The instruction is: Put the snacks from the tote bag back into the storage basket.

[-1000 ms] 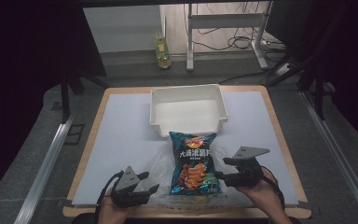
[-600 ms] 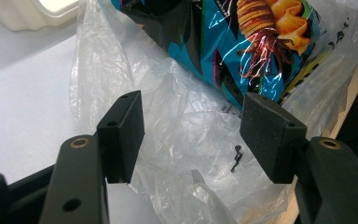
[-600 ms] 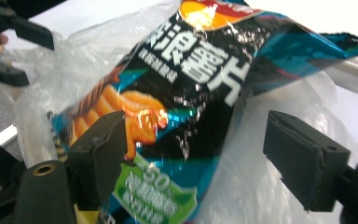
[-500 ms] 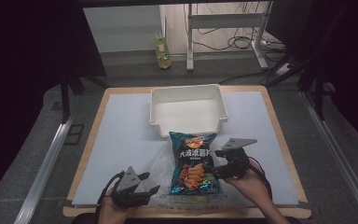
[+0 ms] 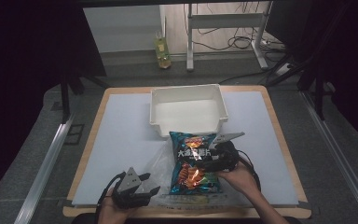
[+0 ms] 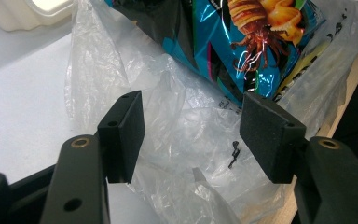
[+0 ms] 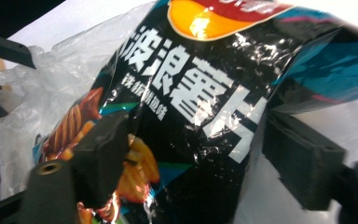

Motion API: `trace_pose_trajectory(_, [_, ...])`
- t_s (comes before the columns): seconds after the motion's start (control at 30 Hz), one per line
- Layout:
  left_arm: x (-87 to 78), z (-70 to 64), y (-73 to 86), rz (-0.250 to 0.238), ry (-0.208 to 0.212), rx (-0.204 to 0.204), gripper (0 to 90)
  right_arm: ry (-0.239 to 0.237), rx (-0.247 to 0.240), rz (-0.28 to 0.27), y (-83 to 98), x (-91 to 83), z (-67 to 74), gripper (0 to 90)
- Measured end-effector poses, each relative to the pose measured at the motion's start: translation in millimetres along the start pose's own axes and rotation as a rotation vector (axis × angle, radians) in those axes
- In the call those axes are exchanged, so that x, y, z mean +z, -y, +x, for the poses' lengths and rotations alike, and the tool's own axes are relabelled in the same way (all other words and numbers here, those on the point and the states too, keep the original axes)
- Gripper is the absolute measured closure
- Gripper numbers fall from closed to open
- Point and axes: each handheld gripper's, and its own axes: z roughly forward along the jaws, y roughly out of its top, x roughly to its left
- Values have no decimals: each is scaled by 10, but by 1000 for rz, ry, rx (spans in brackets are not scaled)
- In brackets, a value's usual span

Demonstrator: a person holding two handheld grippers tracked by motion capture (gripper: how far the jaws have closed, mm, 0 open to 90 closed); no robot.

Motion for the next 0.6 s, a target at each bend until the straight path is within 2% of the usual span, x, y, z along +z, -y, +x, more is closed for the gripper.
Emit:
trace_pose_trajectory(0.1, [6,-2,1,4,2,0,399,-13,-1,8,0,9,-13,345])
trace_pose_trajectory(0.13, [9,-3,2,5,2,0,402,-9,-2,7,-10,-7,-20,411])
trace_pose_trajectory(0.23, [13,-5,2,7,2,1,403,-2,-3,8,-16,-24,-35,526])
trace_pose_trajectory(0.3, [15,-6,2,9,1,3,405,-2,-3,13,-13,-23,-46,552])
trace_pose_trajectory(0.4, [21,-6,4,12,1,5,406,-4,-4,27,0,-10,-78,666])
trace_pose_trajectory(0.47, [24,-5,5,14,0,5,407,-2,-5,31,-1,-8,-78,681])
trace_pose_trajectory(0.53, [25,-3,6,15,0,5,407,5,-20,38,-10,-4,-68,754])
trace_pose_trajectory(0.6, [27,-2,6,17,0,5,407,7,-28,41,-13,-1,-64,771])
